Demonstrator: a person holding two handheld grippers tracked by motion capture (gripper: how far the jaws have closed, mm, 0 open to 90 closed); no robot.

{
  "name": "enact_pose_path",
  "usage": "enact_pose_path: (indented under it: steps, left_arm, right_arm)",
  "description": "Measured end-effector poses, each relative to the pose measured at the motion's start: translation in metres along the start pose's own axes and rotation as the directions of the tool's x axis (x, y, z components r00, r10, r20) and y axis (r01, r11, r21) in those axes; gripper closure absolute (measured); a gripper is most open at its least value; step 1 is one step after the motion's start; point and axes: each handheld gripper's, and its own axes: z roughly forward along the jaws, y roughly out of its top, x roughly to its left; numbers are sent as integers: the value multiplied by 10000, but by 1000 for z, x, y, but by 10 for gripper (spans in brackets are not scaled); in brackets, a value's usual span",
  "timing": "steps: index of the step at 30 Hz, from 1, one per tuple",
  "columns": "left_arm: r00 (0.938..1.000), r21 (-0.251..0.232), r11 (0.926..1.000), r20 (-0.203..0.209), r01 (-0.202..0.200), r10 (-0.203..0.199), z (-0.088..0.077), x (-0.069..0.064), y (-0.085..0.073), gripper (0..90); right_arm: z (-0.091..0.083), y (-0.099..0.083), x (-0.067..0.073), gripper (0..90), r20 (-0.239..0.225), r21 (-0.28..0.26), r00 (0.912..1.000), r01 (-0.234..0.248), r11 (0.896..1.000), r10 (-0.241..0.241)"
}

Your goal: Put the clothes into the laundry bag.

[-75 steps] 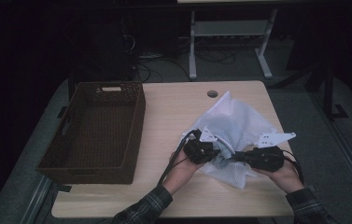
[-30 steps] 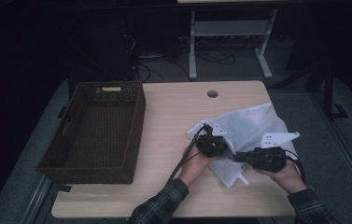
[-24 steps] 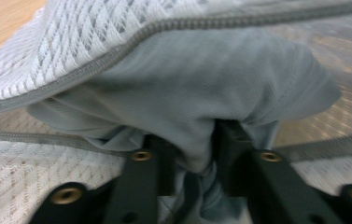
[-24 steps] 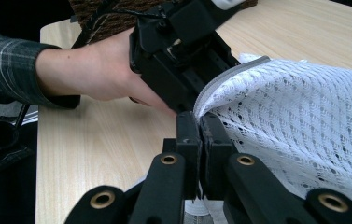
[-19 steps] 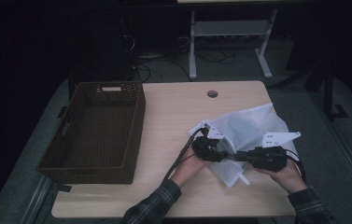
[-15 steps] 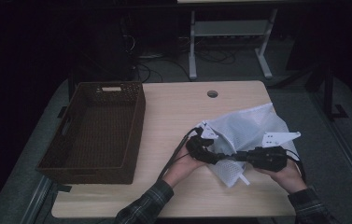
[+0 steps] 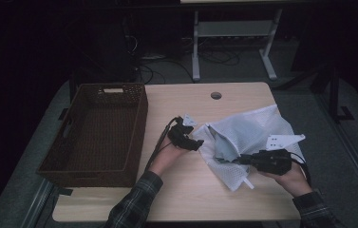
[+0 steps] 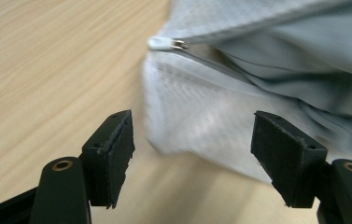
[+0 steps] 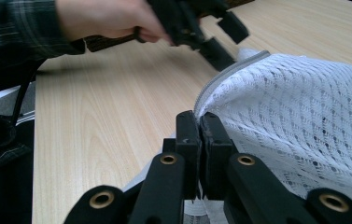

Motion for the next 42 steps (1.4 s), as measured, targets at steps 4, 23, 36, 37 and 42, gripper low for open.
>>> enact_pose_path:
  steps: [4,23,36,37,42]
  left_arm:
    - [9996,268,9992,36,287,-288,18,12,7,321]
    - [9996,600,9981,-236,139,-125,6,10,-6,877]
    - [9883,904,9926,-1363,816,-688,-63,-12,-59,860]
    - [9887,938,9920,-1316,842,-715,-68,-16,-63,857]
    - [9907,957,9940,-1296,535,-409,-87,-37,-76,718]
  right_arm:
    - [0,-1,-1,872,0,9,10000,16,10000,-16]
    - [0,-1,-4,872,216,40,9998,27,10000,-28]
    - [21,5,-12,872,345,367,9993,115,9993,-128]
    - [23,5,-12,871,372,393,9992,156,9991,-171]
    - [27,5,-12,872,382,502,9990,206,9985,-226]
